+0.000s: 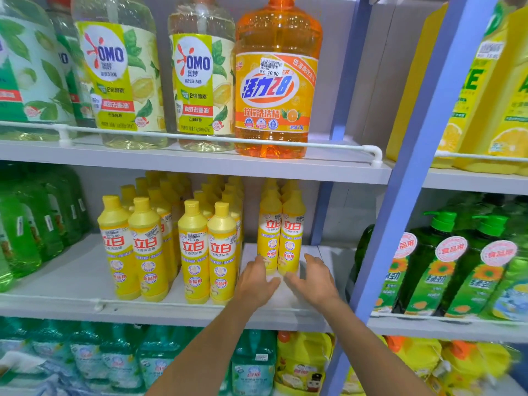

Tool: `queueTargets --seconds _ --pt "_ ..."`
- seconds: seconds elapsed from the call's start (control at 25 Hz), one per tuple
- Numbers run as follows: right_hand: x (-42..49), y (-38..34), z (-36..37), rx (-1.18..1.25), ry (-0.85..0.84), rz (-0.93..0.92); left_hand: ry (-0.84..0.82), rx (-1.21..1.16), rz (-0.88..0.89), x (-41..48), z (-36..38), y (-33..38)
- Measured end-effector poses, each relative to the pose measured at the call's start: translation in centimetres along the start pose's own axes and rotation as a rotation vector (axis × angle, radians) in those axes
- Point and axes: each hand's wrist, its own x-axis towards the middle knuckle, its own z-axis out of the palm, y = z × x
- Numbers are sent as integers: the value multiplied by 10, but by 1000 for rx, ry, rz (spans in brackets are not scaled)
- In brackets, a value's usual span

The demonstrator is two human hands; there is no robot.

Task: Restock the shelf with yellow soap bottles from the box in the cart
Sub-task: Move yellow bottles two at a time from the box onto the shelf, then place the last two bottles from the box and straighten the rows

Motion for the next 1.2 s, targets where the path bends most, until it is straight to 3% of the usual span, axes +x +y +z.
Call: queueTargets --seconds 0.08,0.2,0.4,0.6,0.8,1.2 --pt "-21 -2 -12 -105 -29 -49 -89 230 145 -23 -15 6" --pt "-59 -14 -24 -247 -72 -102 -96 583 388 -73 -46 10" --pt "-141 -63 -2 -385 -51 -152 -33 725 499 -160 -95 -35" --pt "-219 -136 75 -412 -91 -253 -51 664 351 -242 -135 -140" --pt "-283 -174 183 -396 -203 -313 -214 636 82 -320 -133 -249" --pt "-341 -97 352 -408 -649 -124 -563 489 -199 -389 -19 -373"
